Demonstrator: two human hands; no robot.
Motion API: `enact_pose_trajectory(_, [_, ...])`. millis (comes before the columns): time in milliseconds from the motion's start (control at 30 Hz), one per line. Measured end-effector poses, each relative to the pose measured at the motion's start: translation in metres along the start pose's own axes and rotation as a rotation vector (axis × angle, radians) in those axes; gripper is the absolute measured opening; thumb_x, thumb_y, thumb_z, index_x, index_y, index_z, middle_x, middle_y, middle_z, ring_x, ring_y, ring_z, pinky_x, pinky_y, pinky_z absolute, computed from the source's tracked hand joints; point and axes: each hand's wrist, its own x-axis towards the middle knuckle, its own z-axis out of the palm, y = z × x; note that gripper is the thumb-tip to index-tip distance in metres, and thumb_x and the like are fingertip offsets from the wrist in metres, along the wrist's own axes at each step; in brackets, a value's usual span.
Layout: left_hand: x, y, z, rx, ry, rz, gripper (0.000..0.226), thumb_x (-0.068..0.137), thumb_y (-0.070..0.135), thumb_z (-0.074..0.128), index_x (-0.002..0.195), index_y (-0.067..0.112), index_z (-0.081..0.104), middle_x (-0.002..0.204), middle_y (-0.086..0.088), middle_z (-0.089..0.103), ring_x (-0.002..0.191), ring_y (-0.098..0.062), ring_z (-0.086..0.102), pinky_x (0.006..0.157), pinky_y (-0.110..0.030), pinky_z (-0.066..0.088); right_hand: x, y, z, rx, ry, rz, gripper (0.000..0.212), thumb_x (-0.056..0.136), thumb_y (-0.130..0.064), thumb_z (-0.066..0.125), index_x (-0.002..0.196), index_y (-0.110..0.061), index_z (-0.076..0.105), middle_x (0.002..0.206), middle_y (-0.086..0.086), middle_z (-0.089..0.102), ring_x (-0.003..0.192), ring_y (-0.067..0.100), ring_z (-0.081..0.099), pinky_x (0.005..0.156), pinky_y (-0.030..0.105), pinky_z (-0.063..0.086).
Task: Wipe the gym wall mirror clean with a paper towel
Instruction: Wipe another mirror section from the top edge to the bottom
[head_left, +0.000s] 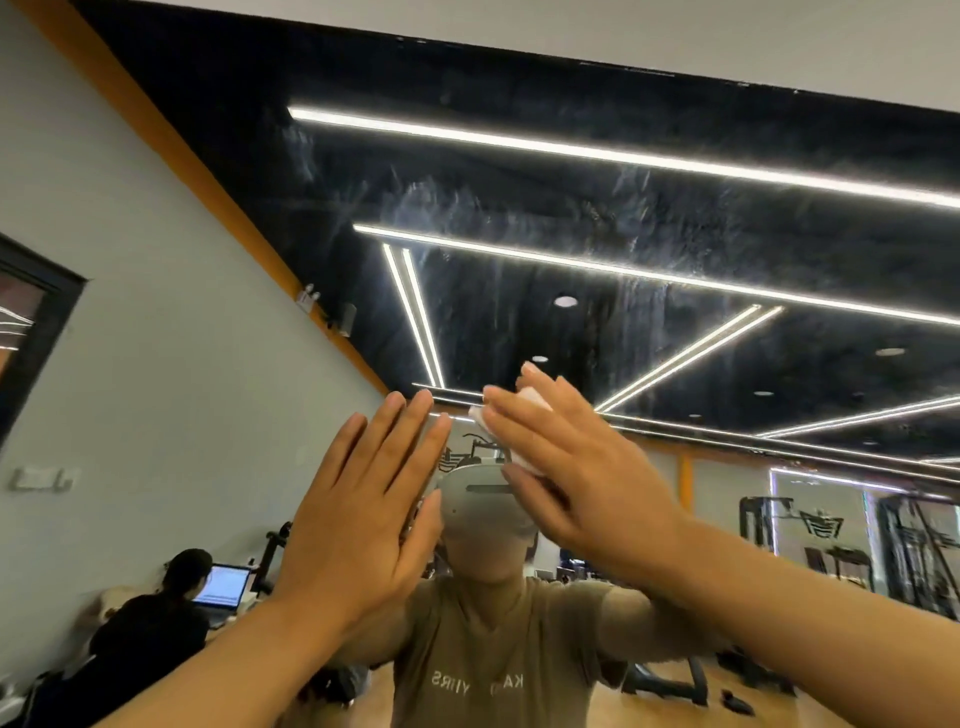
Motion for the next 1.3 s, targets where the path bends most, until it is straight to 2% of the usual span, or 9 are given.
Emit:
enact_pose_trajectory(100, [0.000,0.000,0.000,-0.001,0.000,0.002,0.062,0.101,0.035,0.033,0.158,0.012,0.024,0.166,-0.009,0.020,0.154,-0.026,0.016,0.123,-0.043,0.013,-0.038,-0.019,0.010,-0.022,-0.049,-0.092,0.048,0.104,-0.035,0.042,0.150,-0.019,0.044,0.158,-0.001,0.039,0.151,0.024,0.023,0.120,0.047,0.027])
enact_pose_trajectory(233, [0.000,0.000,0.000,0.006,-0.019,-0.001,0.061,0.103,0.036,0.030,0.157,0.010,0.026,0.166,-0.009,0.018,0.154,-0.027,0.014,0.124,-0.042,0.011,-0.050,-0.017,0.005,-0.098,-0.087,-0.214,0.048,0.105,-0.030,0.038,0.151,-0.018,0.040,0.159,0.002,0.036,0.151,0.023,0.023,0.125,0.036,0.015])
enact_pose_trajectory(400, [0.000,0.000,0.001,0.002,-0.038,-0.003,0.062,0.102,0.036,0.030,0.157,0.010,0.026,0.167,-0.009,0.017,0.154,-0.027,0.014,0.123,-0.044,0.012,-0.006,0.030,-0.009,-0.118,-0.053,-0.127,0.047,0.104,-0.028,0.040,0.147,-0.010,0.046,0.156,0.010,0.040,0.148,0.026,0.029,0.124,0.036,0.018])
enact_pose_trajectory(500, [0.000,-0.001,0.000,-0.004,-0.045,-0.007,0.062,0.101,0.036,0.031,0.158,0.010,0.026,0.167,-0.009,0.018,0.154,-0.027,0.015,0.123,-0.044,0.011,0.033,0.055,-0.027,-0.124,-0.019,0.022,0.046,0.106,-0.028,0.036,0.150,-0.013,0.042,0.159,0.006,0.035,0.150,0.023,0.025,0.125,0.033,0.012])
enact_pose_trajectory(633, [0.000,0.000,0.000,-0.005,-0.070,-0.008,0.063,0.102,0.038,0.029,0.158,0.011,0.024,0.167,-0.008,0.015,0.154,-0.028,0.014,0.122,-0.045,0.012,0.086,0.092,-0.054,-0.011,0.149,0.434,0.046,0.108,-0.023,0.038,0.153,-0.014,0.036,0.164,0.005,0.026,0.153,0.023,0.015,0.125,0.041,0.014])
enact_pose_trajectory(733, [0.001,-0.001,0.000,-0.010,-0.076,-0.013,0.063,0.102,0.039,0.028,0.158,0.012,0.022,0.167,-0.008,0.015,0.154,-0.028,0.014,0.123,-0.045,0.012,0.098,0.097,-0.054,-0.017,0.161,0.529,0.046,0.109,-0.023,0.035,0.154,-0.014,0.034,0.164,0.005,0.023,0.154,0.024,0.010,0.126,0.041,0.009])
enact_pose_trajectory(933, [0.003,0.000,-0.006,-0.047,-0.099,-0.021,0.063,0.102,0.039,0.029,0.158,0.012,0.023,0.167,-0.008,0.017,0.154,-0.025,0.012,0.124,-0.041,0.006,0.047,0.039,-0.027,0.012,0.139,0.381,0.048,0.103,-0.027,0.033,0.148,-0.018,0.045,0.159,0.003,0.036,0.152,0.029,0.017,0.115,0.035,0.016])
enact_pose_trajectory(1133, [-0.030,0.009,-0.029,-0.106,-0.160,0.014,0.066,0.099,0.035,0.036,0.159,0.013,0.023,0.168,-0.006,0.013,0.155,-0.021,0.008,0.125,-0.039,-0.003,-0.047,-0.036,0.010,0.035,0.041,0.212,0.048,0.100,-0.023,0.041,0.147,-0.018,0.046,0.156,0.004,0.041,0.150,0.032,0.024,0.117,0.052,0.029])
enact_pose_trajectory(1300, [-0.073,0.015,-0.041,-0.067,-0.250,-0.076,0.067,0.099,0.039,0.033,0.160,0.015,0.018,0.168,-0.006,0.009,0.155,-0.024,0.007,0.124,-0.040,-0.006,-0.112,-0.078,0.023,0.032,-0.107,0.032,0.056,0.097,-0.020,0.048,0.153,-0.020,0.039,0.162,-0.002,0.030,0.152,0.029,0.018,0.124,0.044,0.017])
